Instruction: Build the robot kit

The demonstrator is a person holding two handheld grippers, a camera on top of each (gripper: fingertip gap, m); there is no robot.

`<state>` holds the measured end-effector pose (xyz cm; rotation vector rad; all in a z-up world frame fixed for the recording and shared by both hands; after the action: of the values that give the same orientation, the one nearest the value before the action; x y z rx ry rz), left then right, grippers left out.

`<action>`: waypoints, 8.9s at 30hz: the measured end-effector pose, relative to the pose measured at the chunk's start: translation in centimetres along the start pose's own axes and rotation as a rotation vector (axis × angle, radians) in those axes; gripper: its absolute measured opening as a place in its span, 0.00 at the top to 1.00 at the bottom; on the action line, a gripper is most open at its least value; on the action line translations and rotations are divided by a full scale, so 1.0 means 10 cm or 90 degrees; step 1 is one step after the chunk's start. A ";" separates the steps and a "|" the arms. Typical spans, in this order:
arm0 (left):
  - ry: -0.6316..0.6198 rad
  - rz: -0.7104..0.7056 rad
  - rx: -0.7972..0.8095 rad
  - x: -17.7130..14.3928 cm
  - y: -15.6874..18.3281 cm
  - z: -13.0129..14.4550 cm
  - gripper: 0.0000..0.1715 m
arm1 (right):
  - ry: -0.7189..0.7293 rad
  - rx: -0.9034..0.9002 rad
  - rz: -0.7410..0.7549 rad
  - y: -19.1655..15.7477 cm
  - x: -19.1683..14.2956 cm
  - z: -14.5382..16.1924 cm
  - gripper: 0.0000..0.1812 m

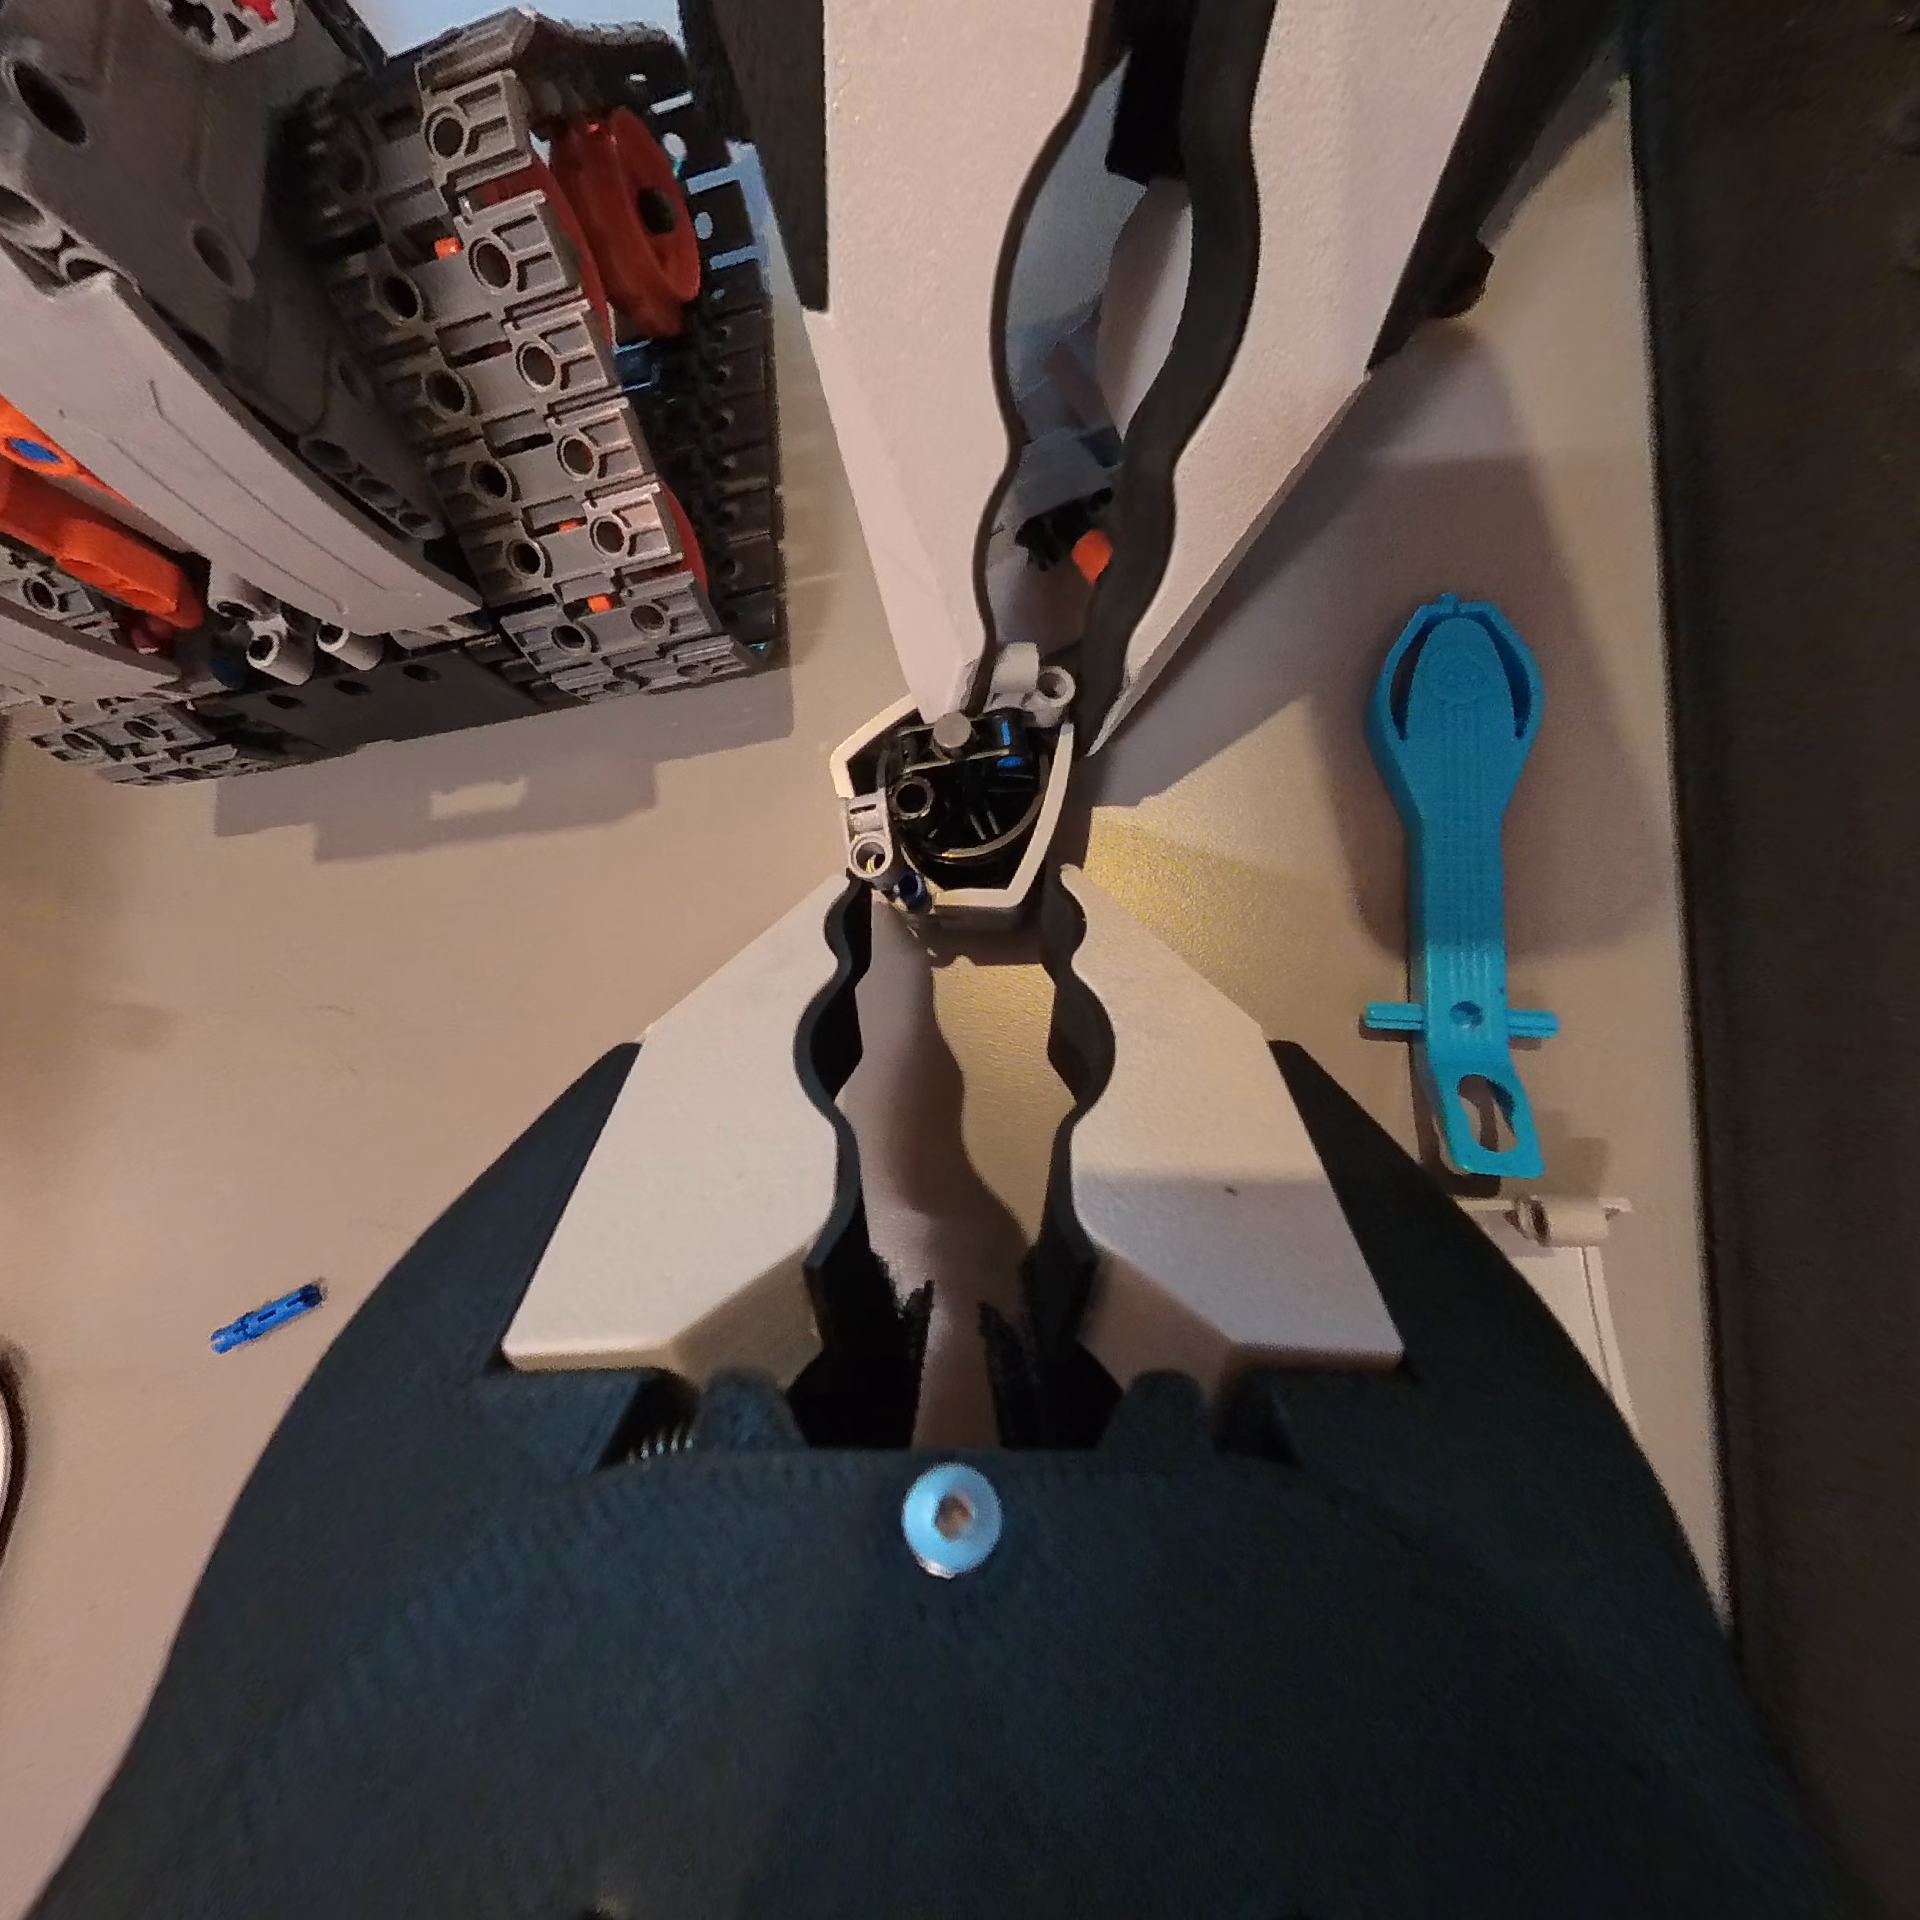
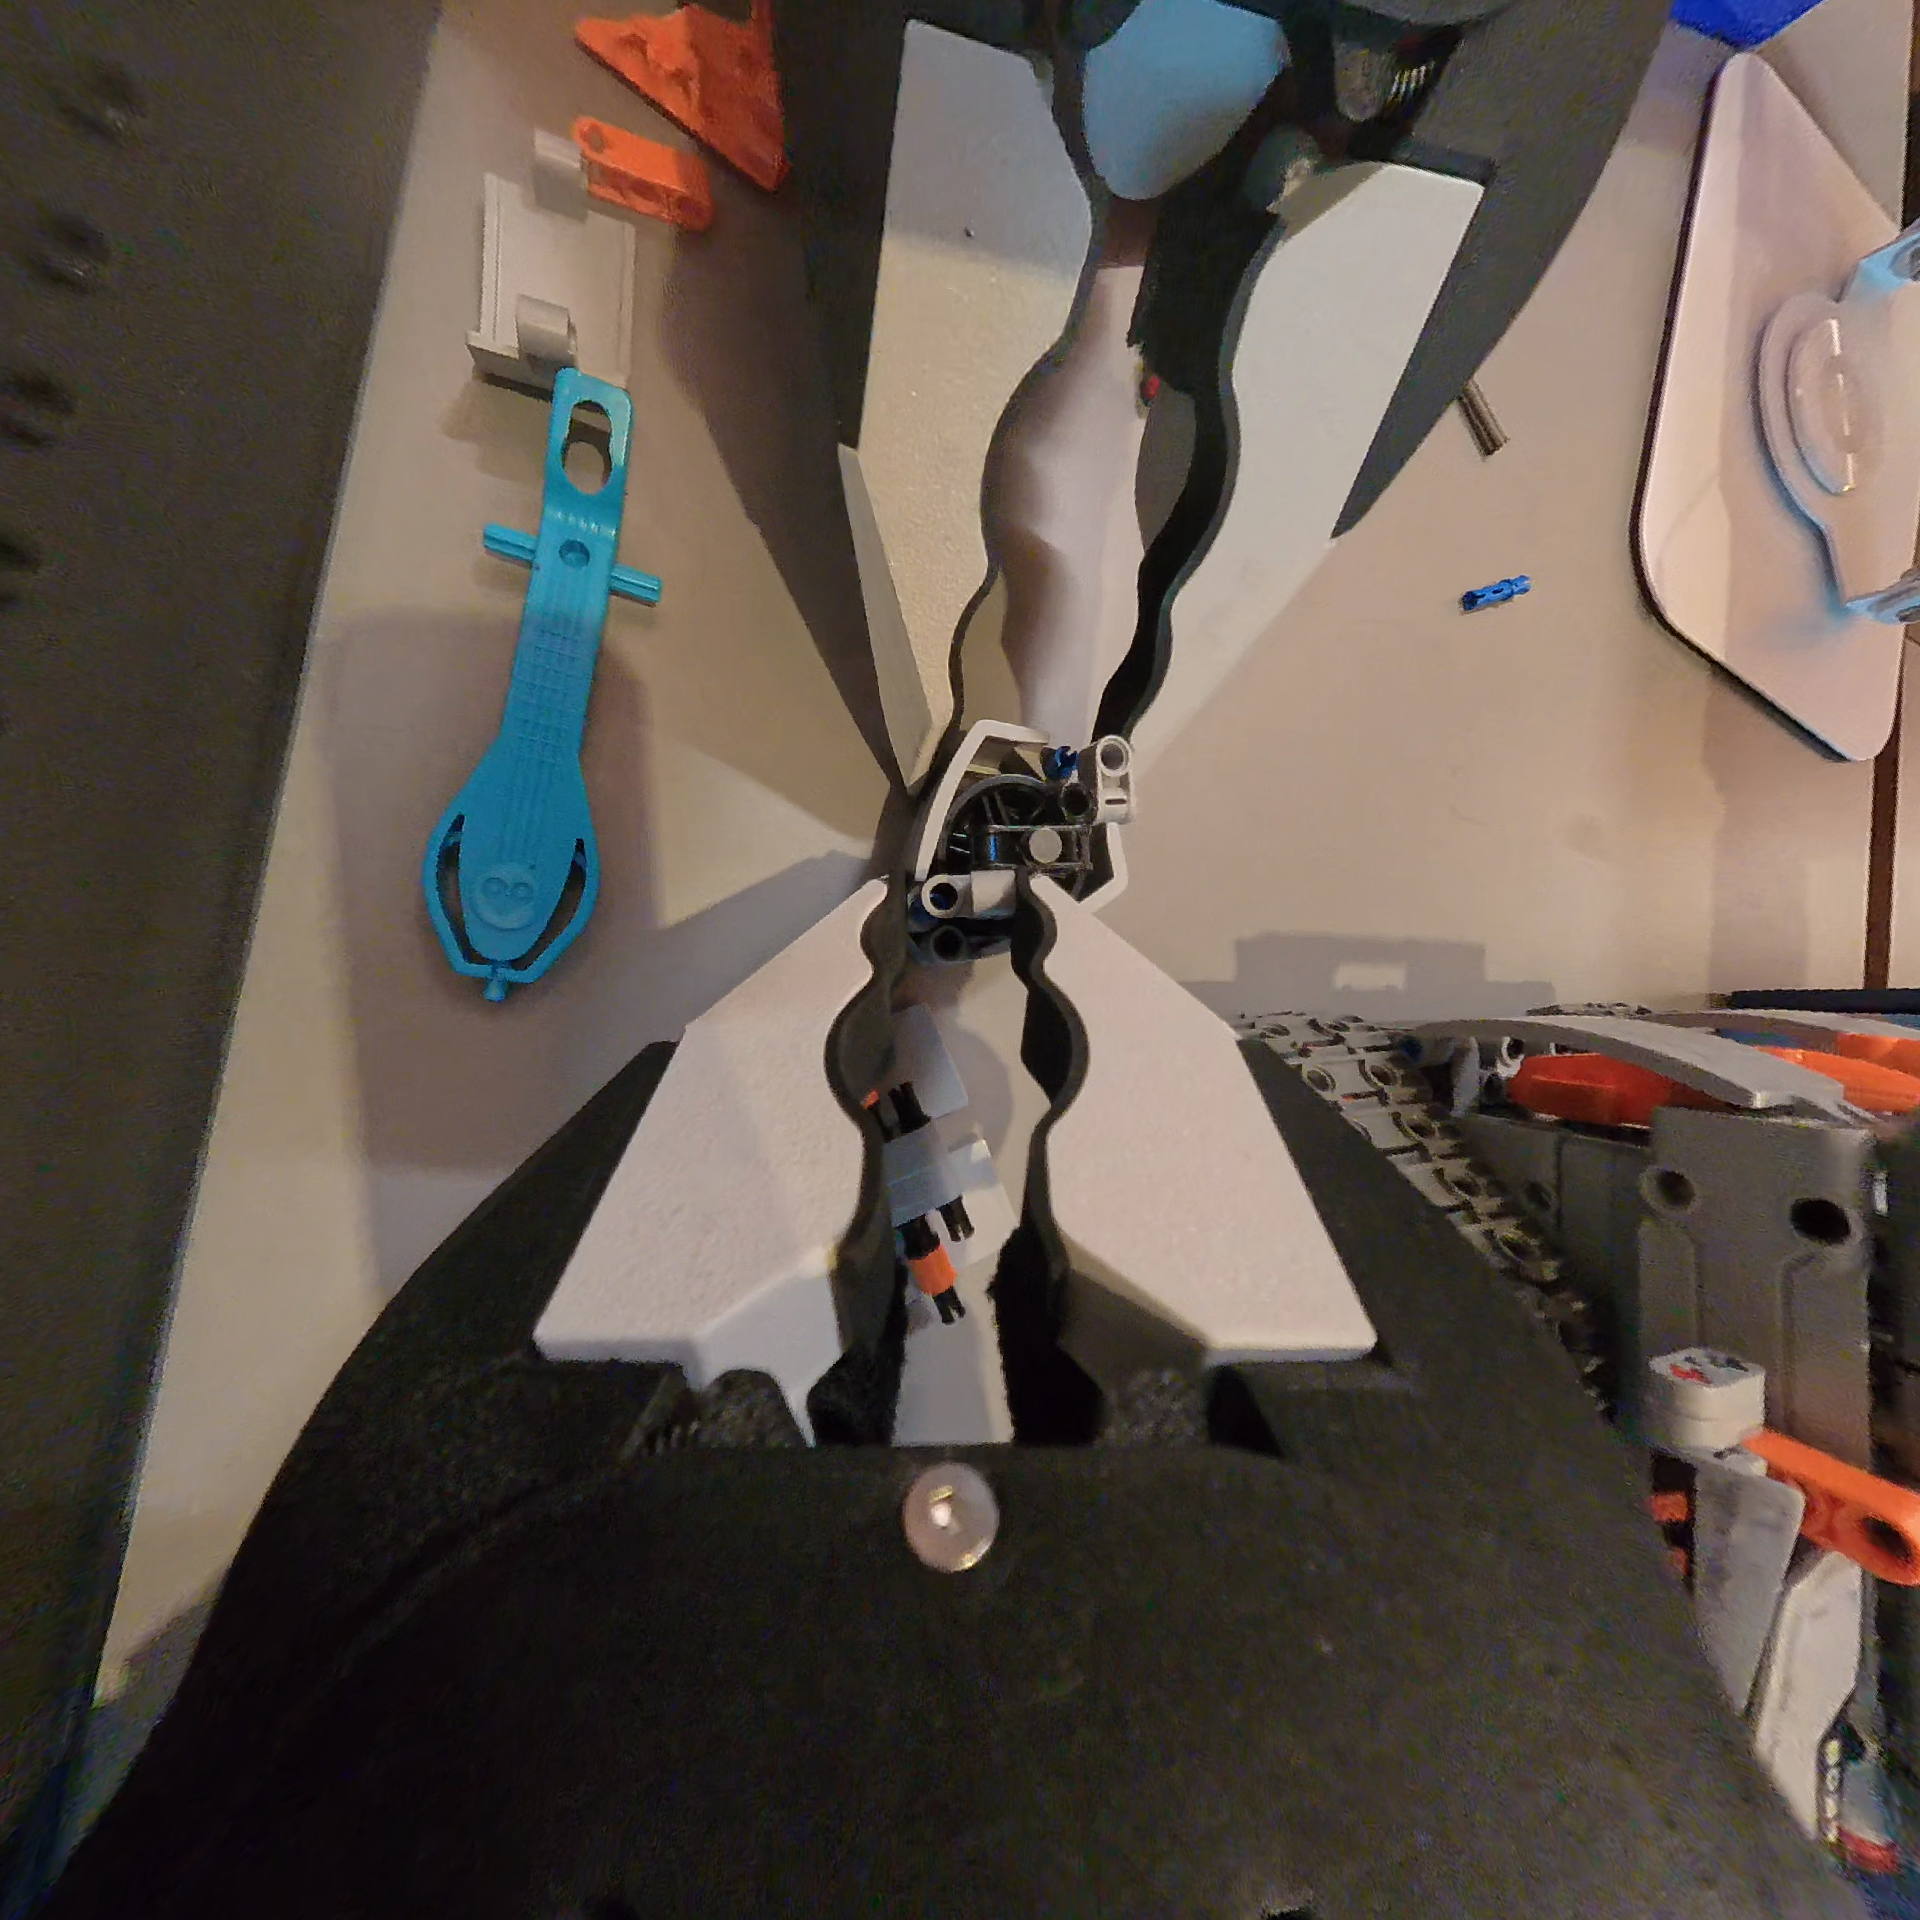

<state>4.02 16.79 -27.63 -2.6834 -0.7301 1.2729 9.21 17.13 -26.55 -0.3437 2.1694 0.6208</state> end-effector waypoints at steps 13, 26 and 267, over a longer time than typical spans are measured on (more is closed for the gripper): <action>-0.002 -0.018 -0.006 0.01 -0.01 -0.01 0.83 | 0.004 0.009 0.010 0.01 -0.01 0.01 0.91; 0.010 0.003 -0.009 0.03 -0.01 -0.03 0.79 | 0.040 0.020 0.012 0.02 -0.07 0.01 0.91; 0.055 -0.184 0.204 -0.45 0.03 -0.57 0.85 | 0.273 0.102 0.044 0.10 -0.65 -0.44 0.87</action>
<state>6.01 15.26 -20.79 -2.2672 -0.7909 1.0899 9.92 15.79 -18.82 -0.3395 2.6327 0.4352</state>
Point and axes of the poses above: each gripper's, where its closed fingertips meet, x out along the fingers, z out of its underside, y = z × x across the jaws, the point moved 3 cm from there along -x, back along the fingers, and after that the axes turned 5 degrees about -z, right-handed, at the moved point
